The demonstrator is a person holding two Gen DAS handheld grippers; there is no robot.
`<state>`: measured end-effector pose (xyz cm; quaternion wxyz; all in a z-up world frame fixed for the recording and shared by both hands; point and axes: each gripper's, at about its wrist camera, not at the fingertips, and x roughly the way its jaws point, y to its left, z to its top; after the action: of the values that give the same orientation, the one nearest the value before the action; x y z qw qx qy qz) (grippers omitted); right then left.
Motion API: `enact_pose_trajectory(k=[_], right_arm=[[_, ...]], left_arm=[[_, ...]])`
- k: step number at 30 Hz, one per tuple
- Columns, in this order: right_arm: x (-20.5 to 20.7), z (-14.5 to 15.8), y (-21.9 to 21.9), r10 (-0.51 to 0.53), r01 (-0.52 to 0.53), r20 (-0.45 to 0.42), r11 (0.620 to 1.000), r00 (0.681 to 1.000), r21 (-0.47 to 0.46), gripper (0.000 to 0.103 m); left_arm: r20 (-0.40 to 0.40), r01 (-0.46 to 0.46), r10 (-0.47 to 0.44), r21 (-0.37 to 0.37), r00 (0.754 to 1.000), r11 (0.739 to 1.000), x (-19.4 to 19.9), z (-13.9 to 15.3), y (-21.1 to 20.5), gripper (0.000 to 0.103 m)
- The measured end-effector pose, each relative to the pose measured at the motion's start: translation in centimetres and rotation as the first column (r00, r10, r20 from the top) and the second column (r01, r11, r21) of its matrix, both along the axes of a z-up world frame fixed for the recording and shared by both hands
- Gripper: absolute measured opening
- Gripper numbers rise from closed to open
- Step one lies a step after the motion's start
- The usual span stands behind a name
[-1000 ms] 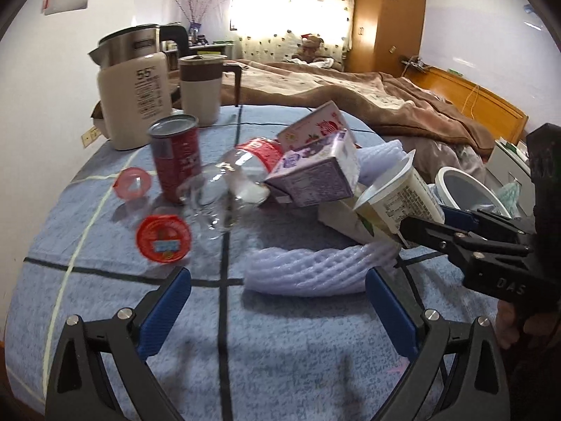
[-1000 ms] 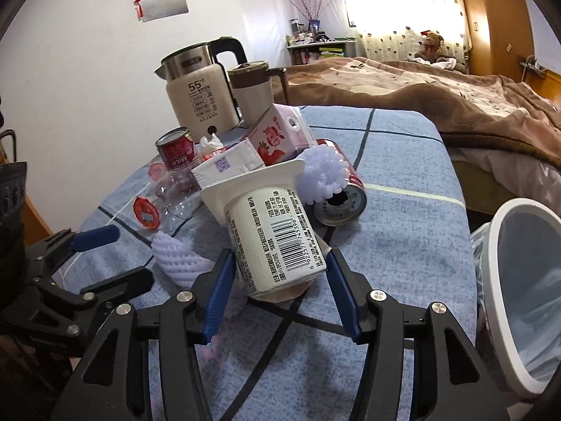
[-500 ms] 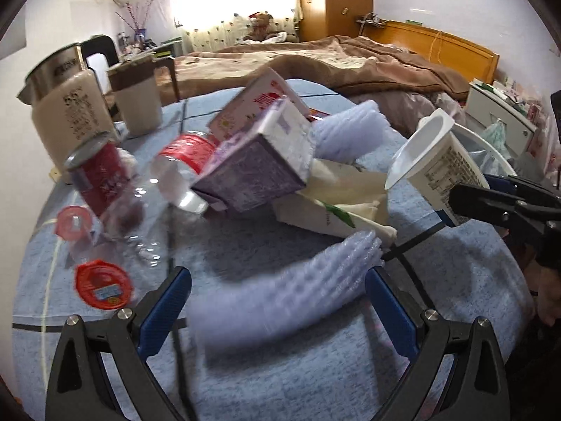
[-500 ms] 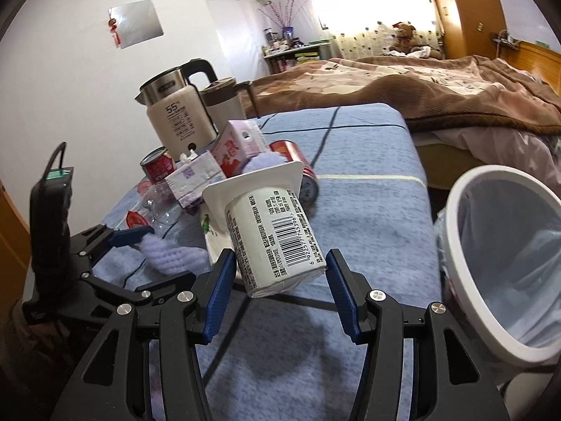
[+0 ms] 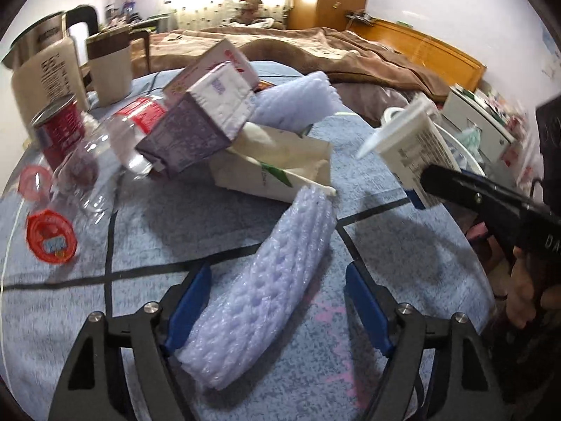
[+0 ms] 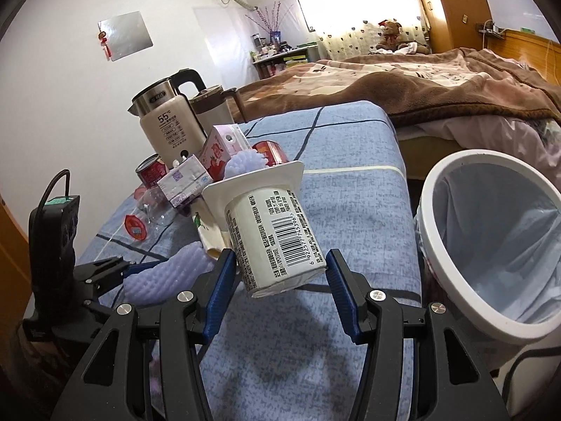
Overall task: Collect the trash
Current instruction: 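Grasp the white yogurt cup with the right tool while the left tool grasps the purple foam net, then carry both items over the wastebasket and open both tools to drop them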
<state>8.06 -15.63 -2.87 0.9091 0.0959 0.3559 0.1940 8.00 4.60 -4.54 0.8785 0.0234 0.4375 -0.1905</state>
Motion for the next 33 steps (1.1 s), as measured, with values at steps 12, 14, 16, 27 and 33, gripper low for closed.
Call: enact_pose_trajectory(k=[12, 14, 16, 27, 33], right_arm=[[-0.9, -0.4, -0.5, -0.006, 0.006, 0.001, 1.0, 1.0, 0.013, 0.054], [-1.0, -0.4, -0.7, -0.011, 0.011, 0.002, 1.0, 1.0, 0.016, 0.054], [-1.0, -0.4, -0.9, -0.017, 0.017, 0.002, 1.0, 1.0, 0.022, 0.054], [-1.6, 0.0, -2.0, -0.038, 0.038, 0.016, 0.998, 0.999, 0.042, 0.054], [-2.1, 1.0, -3.8, -0.089, 0.087, 0.044, 0.995, 0.995, 0.04, 0.054]], left_arm=[[-0.01, -0.057, 0.057, -0.067, 0.998, 0.996, 0.1, -0.2, 0.2, 0.039], [-0.016, -0.071, 0.07, -0.079, 0.997, 0.994, -0.1, -0.1, 0.1, 0.031], [-0.012, -0.076, 0.075, -0.087, 0.997, 0.993, -0.2, 0.0, -0.1, 0.029], [0.032, -0.073, 0.077, -0.124, 0.996, 0.99, -1.3, 1.4, -1.0, 0.027], [0.067, -0.036, 0.046, -0.148, 0.997, 0.988, -1.1, 3.1, -2.5, 0.027]])
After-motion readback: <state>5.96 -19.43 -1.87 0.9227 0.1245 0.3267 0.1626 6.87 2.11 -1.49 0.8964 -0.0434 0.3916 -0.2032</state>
